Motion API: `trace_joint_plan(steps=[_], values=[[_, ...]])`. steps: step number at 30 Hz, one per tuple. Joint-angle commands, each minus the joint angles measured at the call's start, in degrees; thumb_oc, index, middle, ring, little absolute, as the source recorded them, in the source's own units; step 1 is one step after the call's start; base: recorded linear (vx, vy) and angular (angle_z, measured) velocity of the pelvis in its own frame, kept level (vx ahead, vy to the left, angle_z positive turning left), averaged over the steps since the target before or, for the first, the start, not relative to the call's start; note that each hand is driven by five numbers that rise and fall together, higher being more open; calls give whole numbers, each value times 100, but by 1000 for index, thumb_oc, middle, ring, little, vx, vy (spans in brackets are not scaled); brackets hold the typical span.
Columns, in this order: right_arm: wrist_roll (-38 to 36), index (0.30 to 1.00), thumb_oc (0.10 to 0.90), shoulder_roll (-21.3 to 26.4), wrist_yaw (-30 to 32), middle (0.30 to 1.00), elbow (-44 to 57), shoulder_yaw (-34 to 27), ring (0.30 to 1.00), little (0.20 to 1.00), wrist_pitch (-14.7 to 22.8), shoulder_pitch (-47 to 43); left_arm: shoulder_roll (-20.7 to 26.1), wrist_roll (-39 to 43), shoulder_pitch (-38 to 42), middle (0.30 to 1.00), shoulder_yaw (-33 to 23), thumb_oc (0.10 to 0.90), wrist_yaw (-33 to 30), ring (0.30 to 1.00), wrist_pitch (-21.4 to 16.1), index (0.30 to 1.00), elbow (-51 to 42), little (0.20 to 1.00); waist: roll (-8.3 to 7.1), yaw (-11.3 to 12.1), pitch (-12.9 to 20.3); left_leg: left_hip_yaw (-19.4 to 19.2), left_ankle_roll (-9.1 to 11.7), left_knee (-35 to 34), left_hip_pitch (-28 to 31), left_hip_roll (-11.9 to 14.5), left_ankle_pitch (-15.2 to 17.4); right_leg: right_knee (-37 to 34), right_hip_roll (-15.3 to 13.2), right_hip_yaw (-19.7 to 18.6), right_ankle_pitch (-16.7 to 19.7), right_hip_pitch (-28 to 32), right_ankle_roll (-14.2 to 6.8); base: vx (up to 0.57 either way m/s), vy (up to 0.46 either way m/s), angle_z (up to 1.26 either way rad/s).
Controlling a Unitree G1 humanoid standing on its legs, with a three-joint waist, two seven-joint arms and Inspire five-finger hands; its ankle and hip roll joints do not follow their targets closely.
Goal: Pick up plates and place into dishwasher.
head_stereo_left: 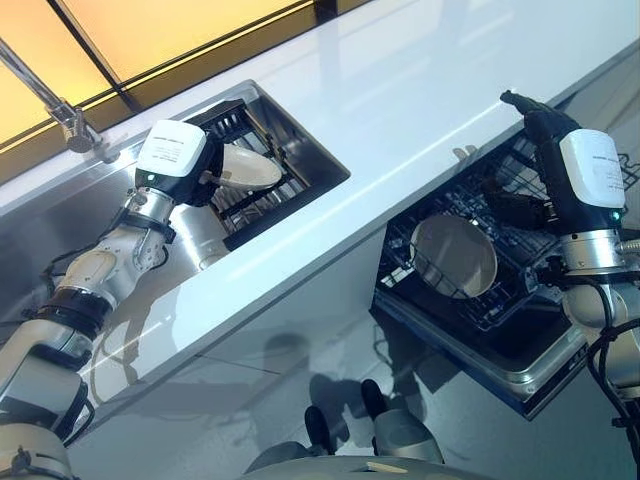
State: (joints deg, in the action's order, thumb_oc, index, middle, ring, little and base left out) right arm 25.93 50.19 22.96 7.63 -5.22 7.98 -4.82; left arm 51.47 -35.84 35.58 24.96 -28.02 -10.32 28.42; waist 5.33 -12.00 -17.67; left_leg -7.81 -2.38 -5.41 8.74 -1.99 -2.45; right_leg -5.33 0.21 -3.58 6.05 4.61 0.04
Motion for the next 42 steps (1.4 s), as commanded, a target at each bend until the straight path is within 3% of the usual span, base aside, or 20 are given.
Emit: trace_joint_plan(steps=[1, 20, 29, 42], values=[[28, 900, 800, 13, 251, 900, 424, -71, 900, 900, 255, -537, 614, 397, 326, 300, -471, 100, -666, 300, -156, 300, -100, 200, -114, 97, 1086, -86, -137, 41, 194, -269, 865, 33, 345, 78, -749, 392, -254, -1, 2, 8], [-45, 900, 800, -90, 365, 900, 339, 138, 900, 900, 363, -805, 501, 707, 218, 300, -679, 100, -930, 300, -632, 300, -919, 200, -284, 291, 1192, 95, -144, 41, 230, -265, 878, 33, 343, 187, -793, 466, -235, 3, 1, 3], [-112, 900, 800, -211, 372, 900, 409, 188, 900, 900, 385, -1089, 290, 1374, 44, 300, -1157, 100, -460, 300, -761, 300, -2198, 200, -372, 450, 1225, 230, -129, 41, 257, -259, 873, 33, 351, 262, -831, 532, -200, -1, -1, 1], [-383, 900, 800, -438, -197, 900, 353, 668, 900, 900, 268, -1387, 133, 1694, 102, 300, -1131, 100, -142, 300, -863, 300, -2827, 200, -394, 557, 1268, 320, -128, 41, 258, -265, 857, 33, 339, 361, -838, 554, -169, -7, -5, 3]])
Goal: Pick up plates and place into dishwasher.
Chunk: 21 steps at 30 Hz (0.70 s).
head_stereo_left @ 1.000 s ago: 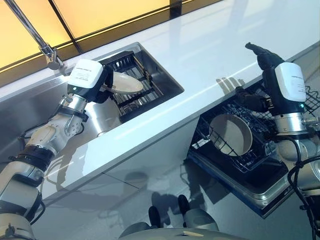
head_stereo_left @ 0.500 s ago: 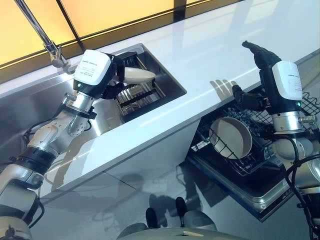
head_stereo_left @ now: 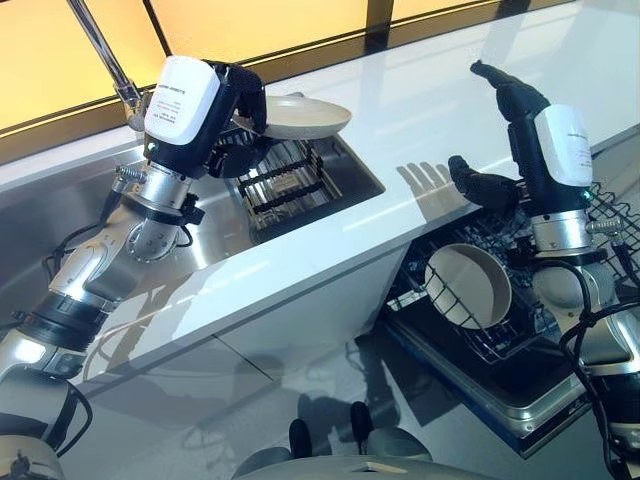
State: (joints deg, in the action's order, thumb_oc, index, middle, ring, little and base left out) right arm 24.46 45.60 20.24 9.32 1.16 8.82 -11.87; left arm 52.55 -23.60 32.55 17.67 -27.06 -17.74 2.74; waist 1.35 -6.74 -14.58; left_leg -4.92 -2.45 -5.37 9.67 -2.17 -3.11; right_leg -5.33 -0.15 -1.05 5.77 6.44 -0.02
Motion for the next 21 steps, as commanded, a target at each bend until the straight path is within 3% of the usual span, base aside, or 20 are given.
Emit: trace_joint_plan(steps=[1, 21], values=[[-244, 900, 800, 6, 56, 900, 178, 57, 900, 900, 173, -704, 6, 468, 416, 300, -400, 100, -219, 300, -121, 300, -293, 200, 3, 36, 959, 36, -122, 37, 167, -248, 922, 33, 373, 111, -810, 373, -162, 0, 0, 0], [-168, 900, 800, -400, -264, 900, -44, 1055, 900, 900, -252, -1778, -608, 843, 982, 300, 91, 100, 319, 300, -92, 300, -771, 200, -17, 132, 988, 109, -129, 37, 174, -256, 916, 33, 359, 160, -803, 392, -153, 0, 0, 0]])
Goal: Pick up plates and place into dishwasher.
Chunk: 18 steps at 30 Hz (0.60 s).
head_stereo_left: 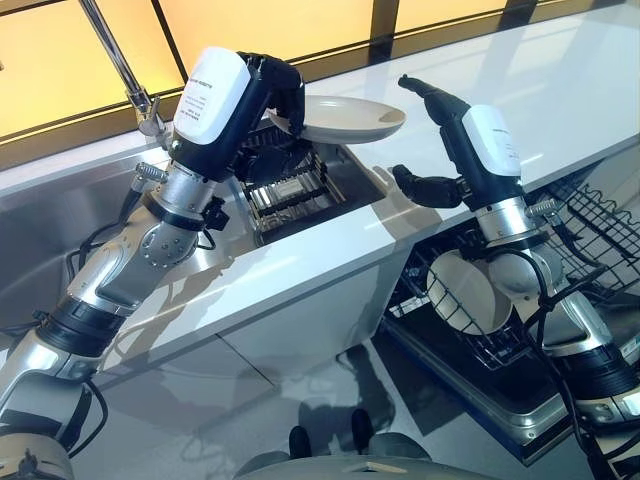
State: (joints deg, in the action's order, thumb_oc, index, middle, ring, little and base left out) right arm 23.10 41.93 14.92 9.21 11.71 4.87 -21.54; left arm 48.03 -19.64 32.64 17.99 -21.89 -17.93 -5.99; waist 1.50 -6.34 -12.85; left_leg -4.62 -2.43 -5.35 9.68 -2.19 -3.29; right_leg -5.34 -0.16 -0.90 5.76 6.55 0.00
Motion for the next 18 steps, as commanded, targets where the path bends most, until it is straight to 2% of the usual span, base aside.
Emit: trace_joint_plan(steps=[1, 18], values=[[-18, 900, 800, -59, 300, 900, -41, 23, 900, 900, 137, -852, -211, 494, 980, 300, 85, 100, -124, 300, -45, 300, 77, 200, -33, 94, 821, 77, -133, 35, 172, -250, 936, 34, 359, 148, -805, 381, -157, 0, 0, 0], [158, 900, 800, -214, 315, 900, 44, 175, 900, 900, 208, -1153, -622, 734, 1068, 300, 321, 100, 197, 300, -67, 300, 252, 200, -53, 91, 839, 83, -160, 35, 169, -247, 948, 34, 377, 99, -805, 371, -147, 0, 0, 0]])
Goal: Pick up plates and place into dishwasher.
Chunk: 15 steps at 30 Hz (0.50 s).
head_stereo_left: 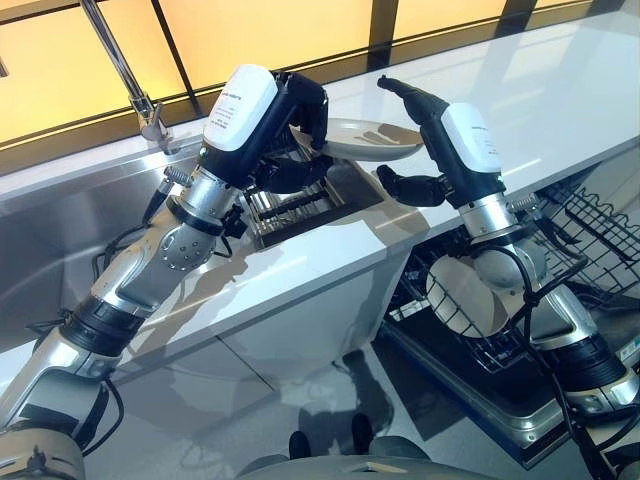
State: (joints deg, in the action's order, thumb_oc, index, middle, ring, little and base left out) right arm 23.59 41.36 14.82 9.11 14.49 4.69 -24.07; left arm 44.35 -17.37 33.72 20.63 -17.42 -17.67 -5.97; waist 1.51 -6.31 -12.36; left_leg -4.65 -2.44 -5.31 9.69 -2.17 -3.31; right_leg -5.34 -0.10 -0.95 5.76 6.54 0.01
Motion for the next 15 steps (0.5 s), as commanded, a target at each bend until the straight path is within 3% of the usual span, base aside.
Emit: trace_joint_plan(steps=[1, 2, 3, 15], values=[[111, 900, 800, -162, 297, 900, 62, -94, 900, 900, 230, -916, -277, 503, 958, 300, 66, 100, -235, 300, -92, 300, 260, 200, -56, 88, 791, 86, -161, 31, 168, -248, 950, 34, 372, 101, -803, 371, -147, 0, 0, 0], [133, 531, 369, -169, 277, 531, 63, -71, 531, 469, 250, -950, -301, 516, 960, 300, 94, 100, -223, 300, -95, 300, 276, 200, -60, 91, 793, 87, -160, 31, 170, -248, 950, 34, 374, 97, -801, 373, -148, 0, 0, 0], [142, 300, 100, -175, 246, 300, 59, -54, 300, 200, 270, -956, -328, 501, 956, 300, 106, 100, -223, 300, -94, 300, 285, 200, -64, 90, 796, 85, -159, 31, 168, -248, 952, 34, 375, 96, -802, 370, -149, 0, 0, 0], [118, 300, 100, -99, 305, 300, 33, -96, 300, 200, 326, -893, -319, 466, 940, 300, 80, 100, -212, 300, -69, 300, 263, 200, -71, 80, 799, 72, -159, 31, 174, -238, 957, 34, 378, 100, -805, 373, -145, 0, 0, 0]])
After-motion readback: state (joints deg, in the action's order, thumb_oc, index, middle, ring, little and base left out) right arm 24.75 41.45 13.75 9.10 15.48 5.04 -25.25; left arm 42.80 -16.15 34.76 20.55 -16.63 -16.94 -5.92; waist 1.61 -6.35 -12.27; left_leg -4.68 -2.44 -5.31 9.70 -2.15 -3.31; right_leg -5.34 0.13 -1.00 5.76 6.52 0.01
